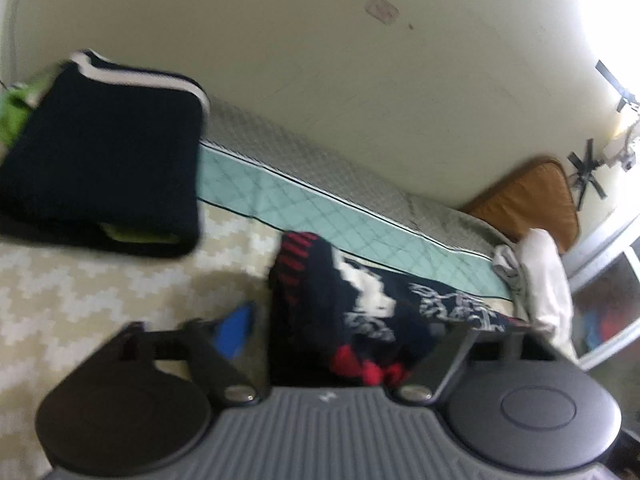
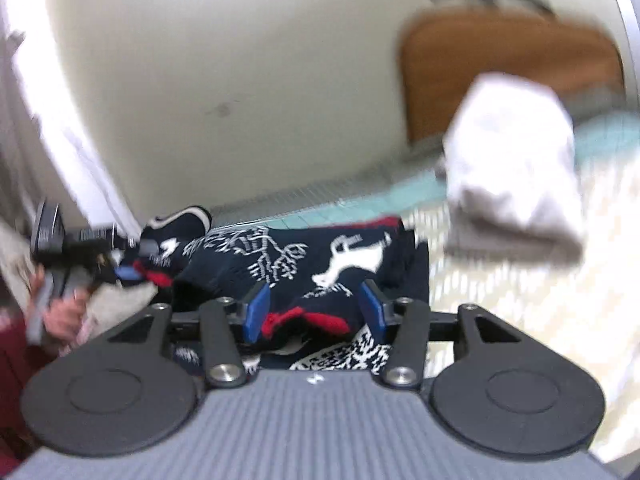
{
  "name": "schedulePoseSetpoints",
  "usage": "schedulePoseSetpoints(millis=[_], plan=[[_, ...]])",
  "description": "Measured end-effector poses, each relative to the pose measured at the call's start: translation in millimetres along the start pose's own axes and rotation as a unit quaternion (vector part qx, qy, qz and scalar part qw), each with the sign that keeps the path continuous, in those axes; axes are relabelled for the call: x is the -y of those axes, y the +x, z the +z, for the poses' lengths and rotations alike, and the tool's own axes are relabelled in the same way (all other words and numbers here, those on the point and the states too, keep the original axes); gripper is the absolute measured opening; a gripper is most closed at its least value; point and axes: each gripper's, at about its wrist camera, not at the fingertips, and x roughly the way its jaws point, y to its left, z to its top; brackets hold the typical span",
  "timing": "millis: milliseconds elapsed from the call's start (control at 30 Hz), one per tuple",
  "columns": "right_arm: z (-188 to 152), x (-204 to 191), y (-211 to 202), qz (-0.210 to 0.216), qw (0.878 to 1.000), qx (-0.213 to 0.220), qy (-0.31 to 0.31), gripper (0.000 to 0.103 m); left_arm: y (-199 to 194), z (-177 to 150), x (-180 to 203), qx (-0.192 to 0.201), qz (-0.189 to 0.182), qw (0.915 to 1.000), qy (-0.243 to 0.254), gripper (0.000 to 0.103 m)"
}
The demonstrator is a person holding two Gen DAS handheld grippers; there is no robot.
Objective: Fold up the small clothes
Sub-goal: 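Fold the sweater over with the left gripper while the right gripper pinches the body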
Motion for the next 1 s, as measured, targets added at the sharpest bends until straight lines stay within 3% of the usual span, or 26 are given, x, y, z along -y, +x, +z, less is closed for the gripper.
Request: schedulePoseSetpoints(millis=[100, 133, 167, 233, 367, 433, 533, 667, 833, 1000], plan=[[-2, 11, 32, -0.001, 0.998, -0.028, 0.053, 0.051, 8, -2, 8, -0.018, 0.0, 0.9998, 0.009, 0.017], [-2, 13, 43, -0.008, 0.997, -0.043, 0.063, 0.026, 7, -4, 11, -0.017, 0.004, 0.9997, 0.016, 0.016], [-2, 14, 51, -0.013, 0.996, -0.052, 0.069, 0.015, 2, -7, 12, -0.014, 0.004, 0.9997, 0.021, 0.015], [3, 15, 46, -0.015, 0.996, -0.041, 0.075, 0.014, -15, -13, 14, -0.004, -0.007, 0.9997, 0.024, 0.014], [22, 15, -3, -0.012, 0.997, 0.03, 0.065, 0.013, -56, -29, 19, 0.007, -0.037, 0.999, 0.025, 0.014], [23, 15, -17, -0.009, 0.997, 0.037, 0.065, 0.013, -69, -38, 22, 0.013, -0.038, 0.9987, 0.032, 0.014], [10, 14, -15, -0.028, 0.999, 0.021, 0.04, 0.014, -62, -54, 19, -0.001, -0.014, 0.9993, 0.035, 0.014], [-16, 25, 17, -0.079, 0.996, -0.017, 0.026, 0.018, -16, -76, 12, -0.044, 0.052, 0.9971, 0.034, 0.019], [-14, 15, -1, -0.086, 0.996, 0.008, -0.003, 0.033, -40, -77, 22, -0.004, 0.06, 0.9962, 0.062, 0.029], [0, 4, -33, -0.083, 0.994, 0.068, -0.026, 0.036, -93, -60, 31, 0.096, 0.062, 0.9911, 0.07, 0.03]])
